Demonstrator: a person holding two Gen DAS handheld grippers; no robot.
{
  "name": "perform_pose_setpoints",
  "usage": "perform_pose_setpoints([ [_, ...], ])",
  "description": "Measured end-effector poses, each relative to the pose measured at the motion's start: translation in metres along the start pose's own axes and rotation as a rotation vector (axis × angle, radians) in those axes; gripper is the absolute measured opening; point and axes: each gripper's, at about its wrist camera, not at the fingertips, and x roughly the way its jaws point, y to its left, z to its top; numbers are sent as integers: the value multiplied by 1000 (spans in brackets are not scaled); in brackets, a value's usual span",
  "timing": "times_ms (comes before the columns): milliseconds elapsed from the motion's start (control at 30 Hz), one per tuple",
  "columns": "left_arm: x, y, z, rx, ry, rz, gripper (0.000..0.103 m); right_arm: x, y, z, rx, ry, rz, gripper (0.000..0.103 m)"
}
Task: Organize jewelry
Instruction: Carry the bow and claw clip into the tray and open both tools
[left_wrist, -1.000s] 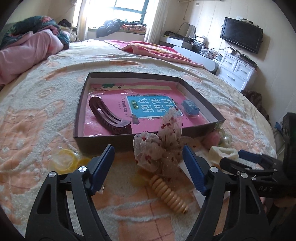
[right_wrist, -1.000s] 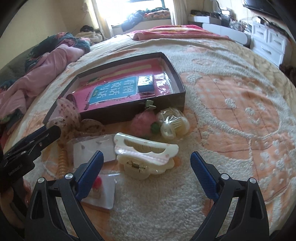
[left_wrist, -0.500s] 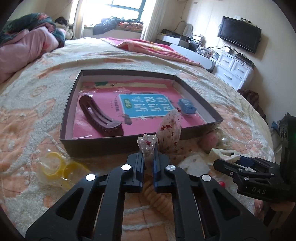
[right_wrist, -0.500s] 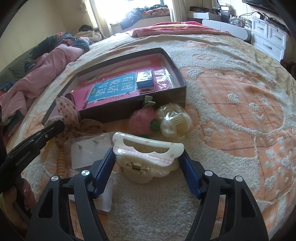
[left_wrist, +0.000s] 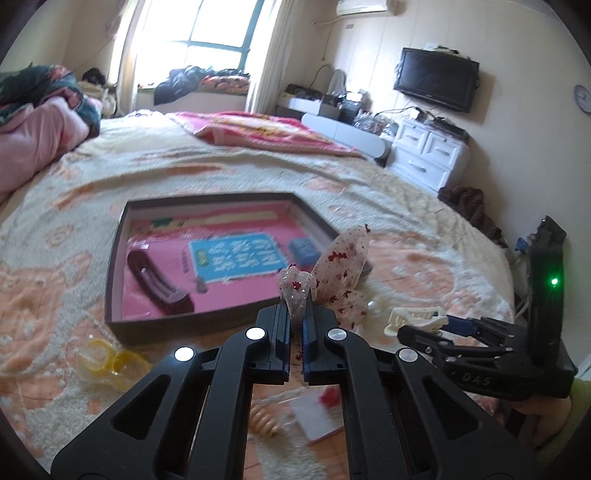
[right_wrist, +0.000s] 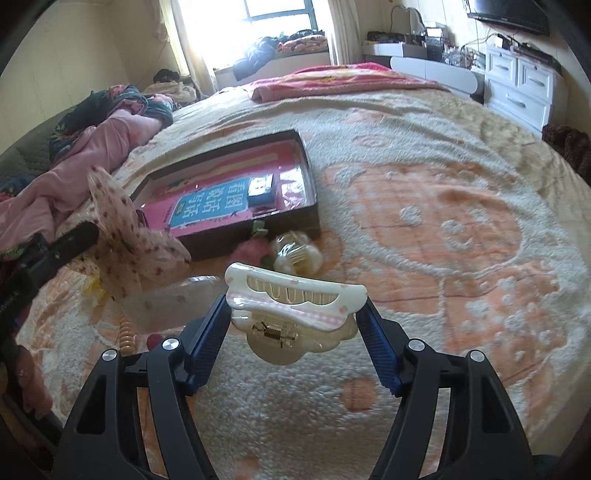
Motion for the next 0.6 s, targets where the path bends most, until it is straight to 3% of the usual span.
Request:
perform_pose_setpoints([
  [300,-6,-6,14,12,-33,-16,1,-20,-2,11,-43,-64,-23,67],
  [600,2,13,29,-21,-54,10,1,-19,8,27,-76,-92,-12,67],
])
